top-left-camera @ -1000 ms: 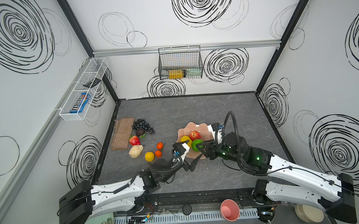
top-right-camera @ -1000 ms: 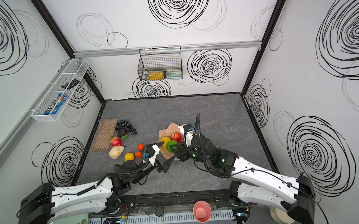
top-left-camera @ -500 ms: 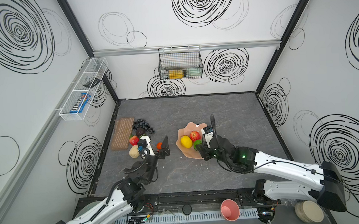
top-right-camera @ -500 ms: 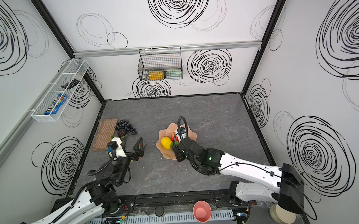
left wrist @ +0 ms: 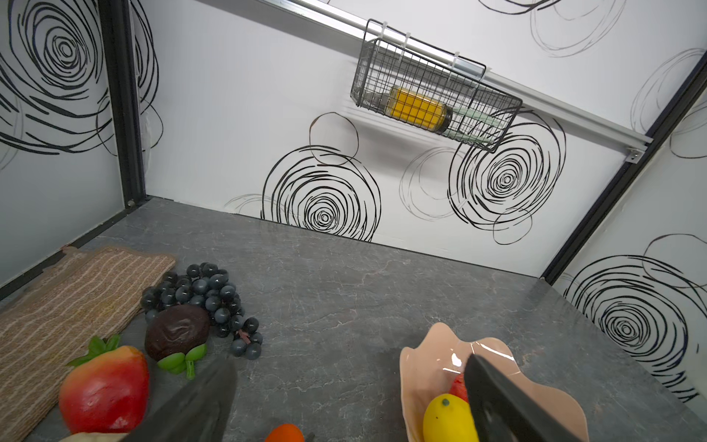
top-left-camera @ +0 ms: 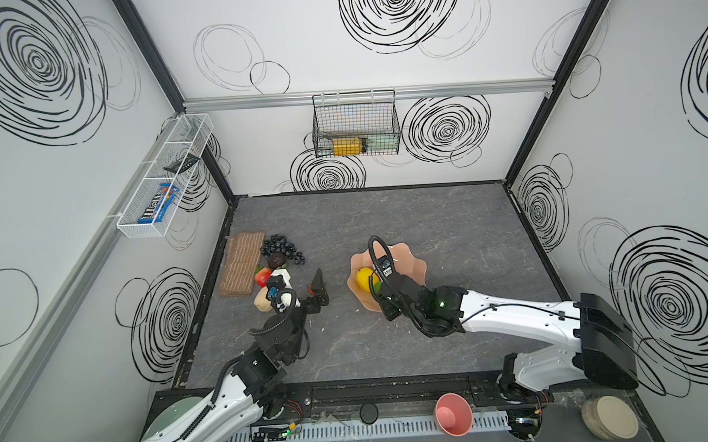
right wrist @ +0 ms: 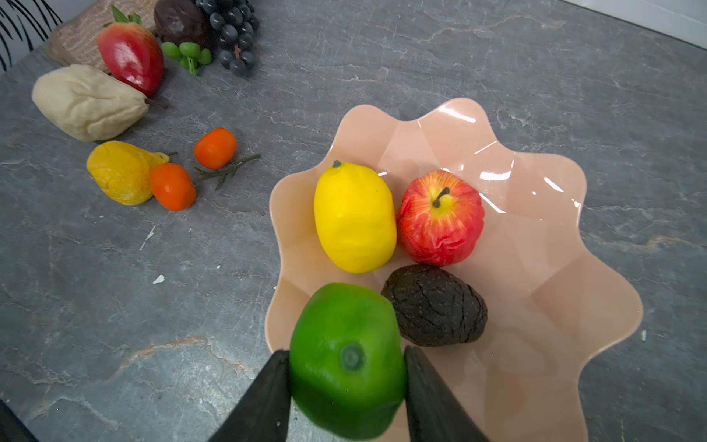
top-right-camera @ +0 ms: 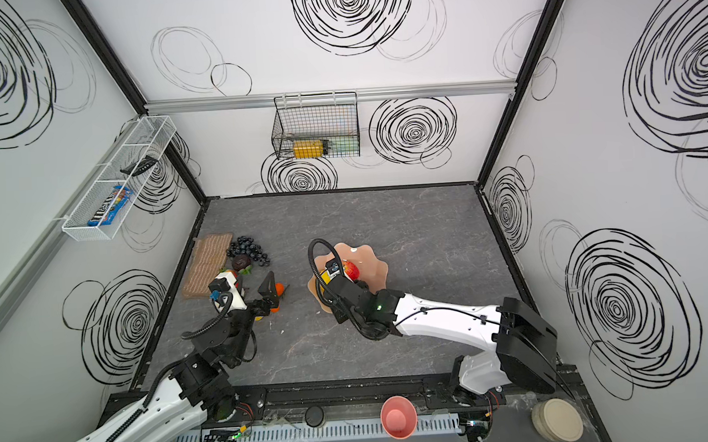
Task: Place and organize the fake fruits in the fruit bowl
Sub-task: 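Lower the lime into the bowl beside the avocado with the right gripper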
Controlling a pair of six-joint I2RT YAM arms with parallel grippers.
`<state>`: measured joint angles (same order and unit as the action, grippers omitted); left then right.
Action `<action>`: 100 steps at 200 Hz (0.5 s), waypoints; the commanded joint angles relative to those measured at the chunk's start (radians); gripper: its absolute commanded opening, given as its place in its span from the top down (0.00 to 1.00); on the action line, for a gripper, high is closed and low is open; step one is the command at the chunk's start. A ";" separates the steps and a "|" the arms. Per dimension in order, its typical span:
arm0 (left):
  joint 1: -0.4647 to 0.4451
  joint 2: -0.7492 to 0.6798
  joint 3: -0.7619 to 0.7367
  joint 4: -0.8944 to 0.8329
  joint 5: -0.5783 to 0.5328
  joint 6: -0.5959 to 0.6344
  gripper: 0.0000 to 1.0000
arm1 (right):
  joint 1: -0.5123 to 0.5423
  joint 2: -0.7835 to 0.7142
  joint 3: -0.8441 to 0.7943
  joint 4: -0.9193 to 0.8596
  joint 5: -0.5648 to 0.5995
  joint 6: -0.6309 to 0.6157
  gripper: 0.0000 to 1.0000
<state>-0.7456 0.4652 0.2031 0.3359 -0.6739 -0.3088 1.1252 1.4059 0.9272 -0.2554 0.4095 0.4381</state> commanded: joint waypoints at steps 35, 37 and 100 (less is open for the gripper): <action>0.002 -0.031 -0.022 0.021 -0.036 -0.010 0.04 | 0.012 0.136 0.121 -0.133 0.005 -0.022 0.50; 0.002 -0.033 -0.022 0.023 -0.036 -0.010 0.04 | 0.013 0.145 0.128 -0.142 0.009 -0.016 0.50; 0.000 -0.036 -0.025 0.026 -0.034 -0.009 0.04 | 0.036 0.277 0.213 -0.240 0.086 0.010 0.50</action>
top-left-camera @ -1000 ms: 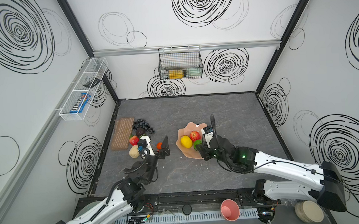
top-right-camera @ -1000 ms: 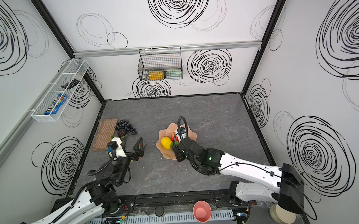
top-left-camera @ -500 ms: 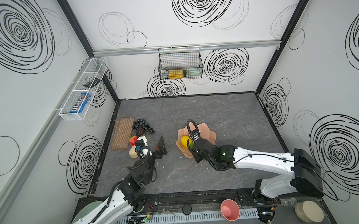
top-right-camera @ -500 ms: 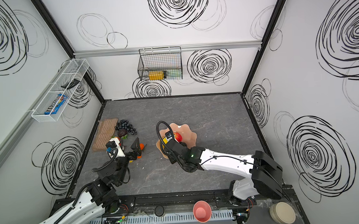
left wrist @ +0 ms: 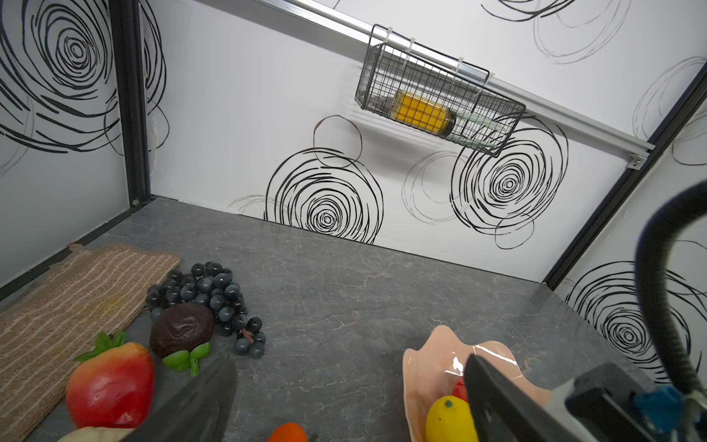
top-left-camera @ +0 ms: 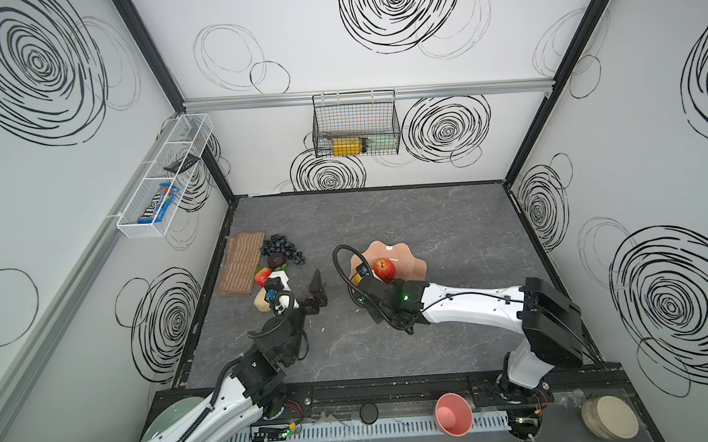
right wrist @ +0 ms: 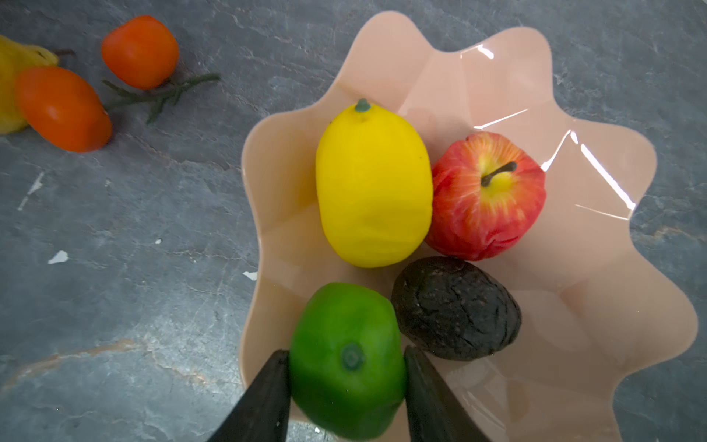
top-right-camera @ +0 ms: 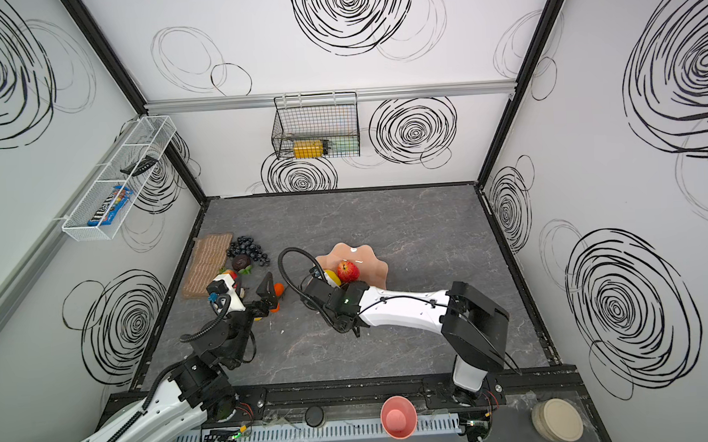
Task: Place and organize the fake fruits in the fruit bowl
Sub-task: 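Lower the lime into the bowl beside the avocado with the right gripper, then open and withdraw the right gripper while the left gripper moves toward the cream pear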
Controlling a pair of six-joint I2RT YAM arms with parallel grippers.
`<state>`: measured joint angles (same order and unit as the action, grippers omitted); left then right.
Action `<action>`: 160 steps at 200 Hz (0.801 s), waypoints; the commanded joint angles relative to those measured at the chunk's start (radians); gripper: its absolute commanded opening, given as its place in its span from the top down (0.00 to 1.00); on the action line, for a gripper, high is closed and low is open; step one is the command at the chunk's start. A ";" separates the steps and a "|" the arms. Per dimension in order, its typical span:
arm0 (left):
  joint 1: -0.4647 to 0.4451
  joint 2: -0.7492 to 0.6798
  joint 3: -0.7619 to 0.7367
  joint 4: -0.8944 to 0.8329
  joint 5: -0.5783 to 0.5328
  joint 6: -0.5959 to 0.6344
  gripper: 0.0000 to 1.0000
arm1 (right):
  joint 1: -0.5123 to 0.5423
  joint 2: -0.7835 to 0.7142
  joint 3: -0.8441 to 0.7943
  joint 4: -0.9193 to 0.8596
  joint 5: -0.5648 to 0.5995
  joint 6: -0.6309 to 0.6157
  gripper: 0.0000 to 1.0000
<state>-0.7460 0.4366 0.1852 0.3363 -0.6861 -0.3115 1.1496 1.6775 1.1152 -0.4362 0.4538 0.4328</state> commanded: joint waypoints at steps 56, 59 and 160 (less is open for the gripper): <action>0.000 -0.011 -0.010 0.028 -0.019 -0.008 0.04 | 0.011 0.043 0.023 -0.046 0.055 0.020 0.50; 0.000 -0.012 -0.010 0.029 -0.018 -0.007 0.04 | 0.011 0.046 0.023 -0.047 0.057 0.021 0.50; 0.001 0.003 -0.013 0.038 -0.010 -0.008 0.04 | 0.011 0.046 0.036 -0.051 0.082 0.028 0.39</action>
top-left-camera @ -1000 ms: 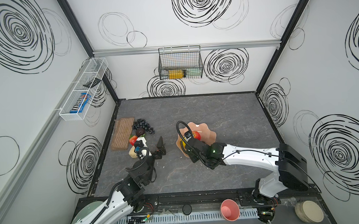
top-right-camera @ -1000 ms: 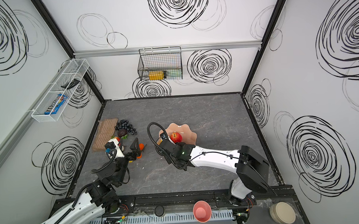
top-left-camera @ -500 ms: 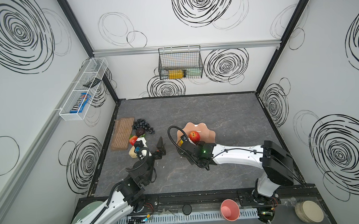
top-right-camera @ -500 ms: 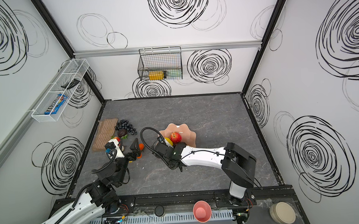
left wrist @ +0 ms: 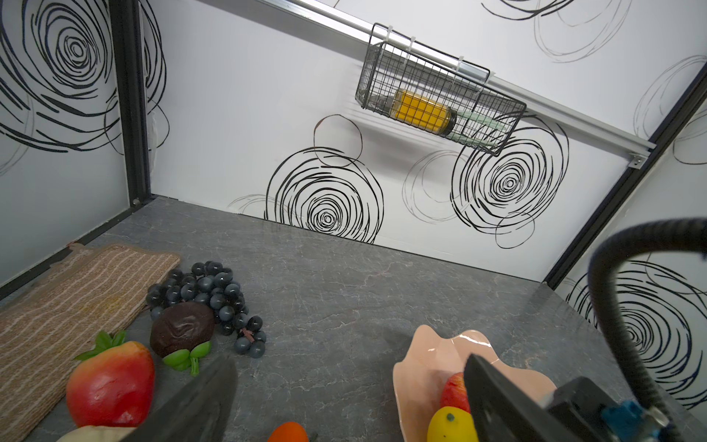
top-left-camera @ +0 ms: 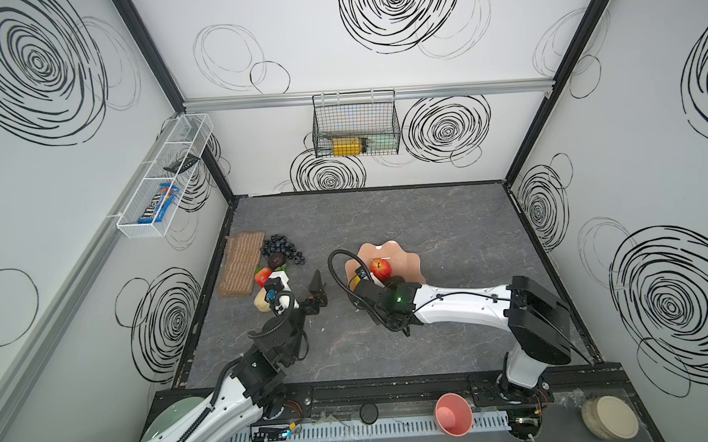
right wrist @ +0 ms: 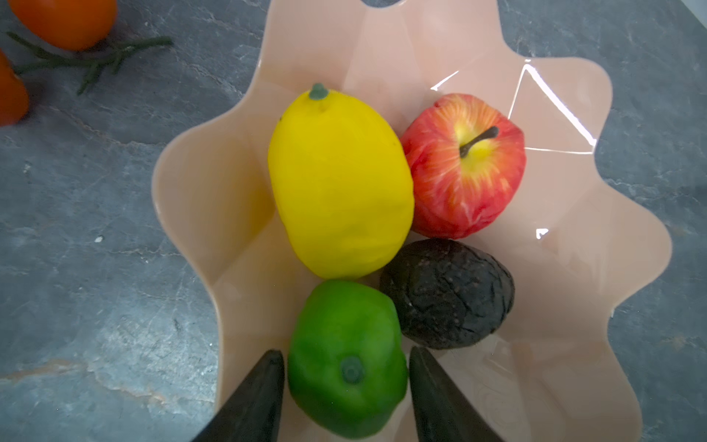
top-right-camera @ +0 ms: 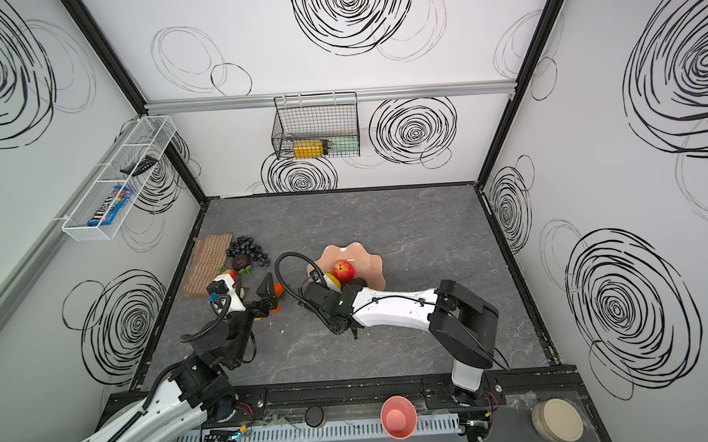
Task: Place and organize the fake fruits in the fruit bowl
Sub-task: 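Open and withdraw the right gripper while the left gripper moves toward the cream pear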
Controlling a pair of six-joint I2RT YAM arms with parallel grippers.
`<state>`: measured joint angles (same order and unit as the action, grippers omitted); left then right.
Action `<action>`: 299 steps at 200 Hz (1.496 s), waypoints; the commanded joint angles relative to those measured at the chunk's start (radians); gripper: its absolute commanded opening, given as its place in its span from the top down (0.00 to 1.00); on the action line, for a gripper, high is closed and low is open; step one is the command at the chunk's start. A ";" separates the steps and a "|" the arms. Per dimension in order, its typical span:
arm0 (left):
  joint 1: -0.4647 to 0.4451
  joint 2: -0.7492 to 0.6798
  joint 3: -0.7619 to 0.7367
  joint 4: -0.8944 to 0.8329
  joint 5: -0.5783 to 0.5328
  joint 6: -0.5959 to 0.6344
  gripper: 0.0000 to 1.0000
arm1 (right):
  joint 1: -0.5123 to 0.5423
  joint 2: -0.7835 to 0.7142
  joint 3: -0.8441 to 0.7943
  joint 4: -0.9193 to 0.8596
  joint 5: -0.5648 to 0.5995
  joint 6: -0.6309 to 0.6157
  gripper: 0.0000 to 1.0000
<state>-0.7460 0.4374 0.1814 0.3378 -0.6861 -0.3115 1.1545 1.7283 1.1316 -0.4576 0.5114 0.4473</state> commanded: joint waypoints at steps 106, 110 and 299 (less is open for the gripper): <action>0.012 0.041 0.000 0.042 0.021 -0.029 0.04 | 0.011 -0.080 0.060 -0.089 0.006 0.026 0.22; 0.014 0.047 0.002 0.040 0.027 -0.032 0.04 | 0.013 -0.084 0.064 -0.095 0.006 0.027 0.21; 0.229 0.251 0.263 -0.578 -0.028 -0.451 0.04 | -0.144 -0.961 -0.577 0.244 -0.013 0.027 0.06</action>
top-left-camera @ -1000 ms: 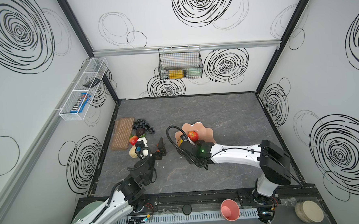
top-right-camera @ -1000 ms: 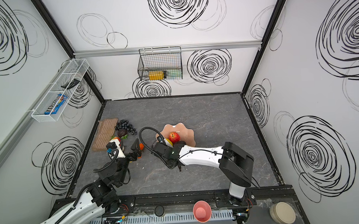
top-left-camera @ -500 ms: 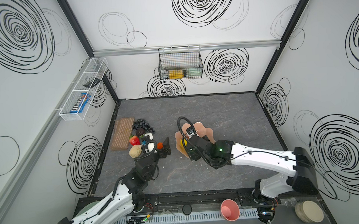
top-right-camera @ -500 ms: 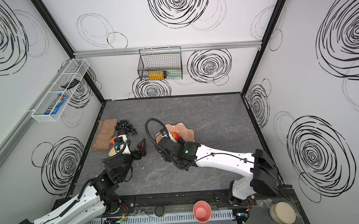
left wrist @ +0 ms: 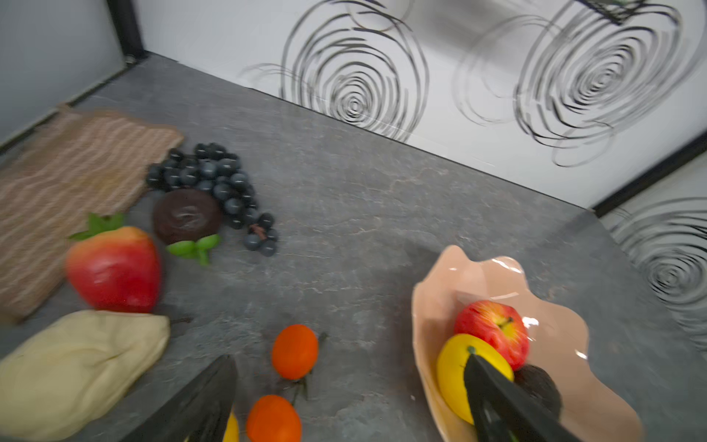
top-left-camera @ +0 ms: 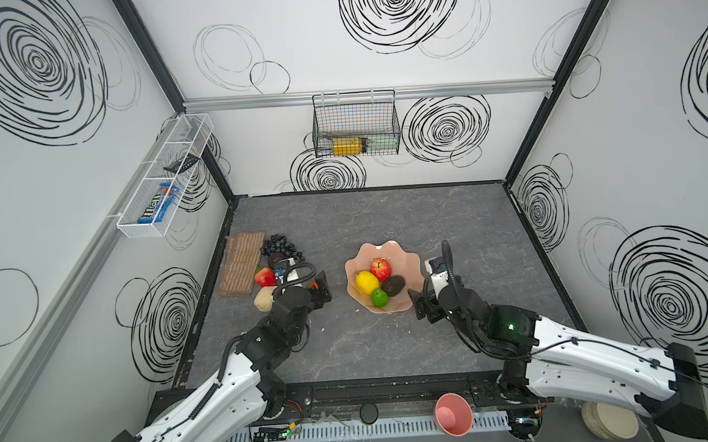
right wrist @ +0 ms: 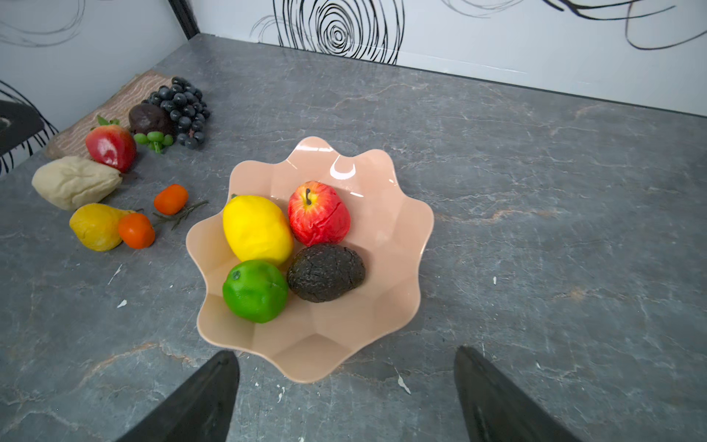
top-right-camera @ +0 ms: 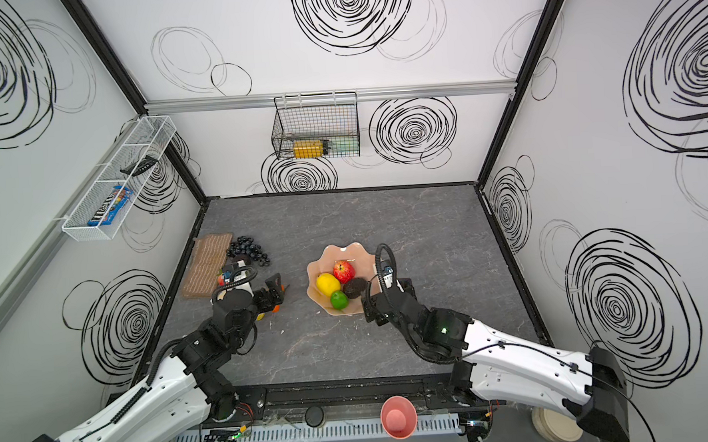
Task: Place and organize the fake fruits in the fruit bowl
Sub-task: 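Open and withdraw the right gripper while the left gripper moves toward the cream pear, then lower the left gripper onto the cream pear and grasp it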
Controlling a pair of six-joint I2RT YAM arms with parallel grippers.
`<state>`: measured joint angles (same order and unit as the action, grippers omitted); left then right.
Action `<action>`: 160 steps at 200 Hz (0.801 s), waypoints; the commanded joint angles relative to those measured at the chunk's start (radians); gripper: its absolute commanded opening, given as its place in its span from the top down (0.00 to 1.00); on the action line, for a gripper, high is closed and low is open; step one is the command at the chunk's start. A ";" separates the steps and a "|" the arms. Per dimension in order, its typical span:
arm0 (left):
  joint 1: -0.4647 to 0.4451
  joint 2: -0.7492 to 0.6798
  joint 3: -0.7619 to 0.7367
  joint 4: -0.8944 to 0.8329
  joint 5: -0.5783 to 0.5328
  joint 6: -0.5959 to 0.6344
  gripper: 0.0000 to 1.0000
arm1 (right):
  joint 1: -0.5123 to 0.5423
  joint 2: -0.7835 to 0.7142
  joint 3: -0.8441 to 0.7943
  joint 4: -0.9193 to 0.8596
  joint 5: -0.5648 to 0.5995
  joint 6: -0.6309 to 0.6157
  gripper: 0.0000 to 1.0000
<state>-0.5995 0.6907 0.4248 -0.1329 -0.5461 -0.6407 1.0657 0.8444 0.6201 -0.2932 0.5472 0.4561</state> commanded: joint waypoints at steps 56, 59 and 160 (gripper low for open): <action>0.413 0.208 0.043 0.006 -0.025 -0.158 0.04 | -0.187 -0.195 -0.217 0.160 -0.298 0.091 0.05; 0.426 0.222 0.050 0.006 -0.016 -0.155 0.04 | -0.189 -0.198 -0.220 0.161 -0.299 0.092 0.05; 0.654 0.574 0.129 0.110 0.263 -0.093 0.04 | -0.221 -0.223 -0.264 0.160 -0.336 0.064 0.04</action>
<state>0.0414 1.2304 0.5240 -0.0769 -0.3794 -0.7418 0.8555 0.6346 0.3698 -0.1593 0.2230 0.5293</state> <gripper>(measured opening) 0.960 0.958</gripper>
